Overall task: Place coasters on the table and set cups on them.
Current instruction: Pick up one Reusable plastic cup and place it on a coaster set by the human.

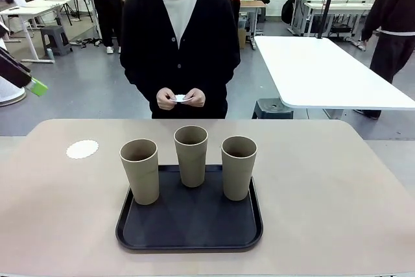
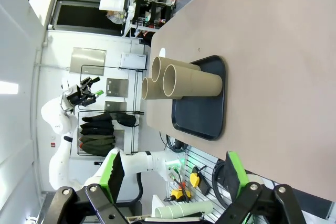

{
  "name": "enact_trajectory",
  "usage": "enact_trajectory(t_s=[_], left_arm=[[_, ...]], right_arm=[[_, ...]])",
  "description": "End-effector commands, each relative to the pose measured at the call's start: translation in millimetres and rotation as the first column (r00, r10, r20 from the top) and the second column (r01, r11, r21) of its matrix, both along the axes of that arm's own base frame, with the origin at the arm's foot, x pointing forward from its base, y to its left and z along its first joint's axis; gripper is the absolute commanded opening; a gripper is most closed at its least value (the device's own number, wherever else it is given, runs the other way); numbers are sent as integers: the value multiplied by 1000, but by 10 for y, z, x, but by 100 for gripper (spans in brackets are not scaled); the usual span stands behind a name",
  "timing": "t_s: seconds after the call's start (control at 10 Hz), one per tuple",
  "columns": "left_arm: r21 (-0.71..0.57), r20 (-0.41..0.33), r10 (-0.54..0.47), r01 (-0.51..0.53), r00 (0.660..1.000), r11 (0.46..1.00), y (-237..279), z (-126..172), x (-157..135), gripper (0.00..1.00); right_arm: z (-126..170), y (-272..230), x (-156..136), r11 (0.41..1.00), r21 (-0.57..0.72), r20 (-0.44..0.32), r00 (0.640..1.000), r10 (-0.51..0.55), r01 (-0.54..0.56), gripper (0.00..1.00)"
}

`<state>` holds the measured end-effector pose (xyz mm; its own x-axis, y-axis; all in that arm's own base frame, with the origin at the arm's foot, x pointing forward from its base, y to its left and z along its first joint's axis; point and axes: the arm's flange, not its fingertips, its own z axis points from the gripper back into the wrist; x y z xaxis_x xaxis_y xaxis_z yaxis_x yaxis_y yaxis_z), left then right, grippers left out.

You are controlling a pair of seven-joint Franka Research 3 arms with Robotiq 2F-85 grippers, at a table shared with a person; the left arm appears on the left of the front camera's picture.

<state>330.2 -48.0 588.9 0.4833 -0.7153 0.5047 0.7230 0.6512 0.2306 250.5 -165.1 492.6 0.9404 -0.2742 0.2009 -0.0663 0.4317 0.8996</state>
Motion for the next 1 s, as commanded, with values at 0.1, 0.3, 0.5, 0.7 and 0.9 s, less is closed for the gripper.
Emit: enact_trajectory(t_s=[0.1, 0.3, 0.5, 0.7, 0.9], left_arm=[[166, 5, 13, -14, 1000, 986, -199, -235, 12, 100], [147, -128, -14, 33, 992, 989, -310, -329, 84, 100], [182, -48, -17, 25, 999, 983, -291, -354, 21, 100], [182, -48, -17, 25, 999, 983, -291, -354, 21, 100], [168, -81, -33, 46, 996, 985, -291, -372, 43, 100]], right_arm=[[9, -2, 12, 1000, 19, 13, 1000, 0, -1, 100], [9, -2, 12, 1000, 19, 13, 1000, 0, -1, 100], [9, -2, 12, 1000, 19, 13, 1000, 0, -1, 100], [9, -2, 12, 1000, 19, 13, 1000, 0, -1, 100], [9, -2, 12, 1000, 19, 13, 1000, 0, -1, 100]])
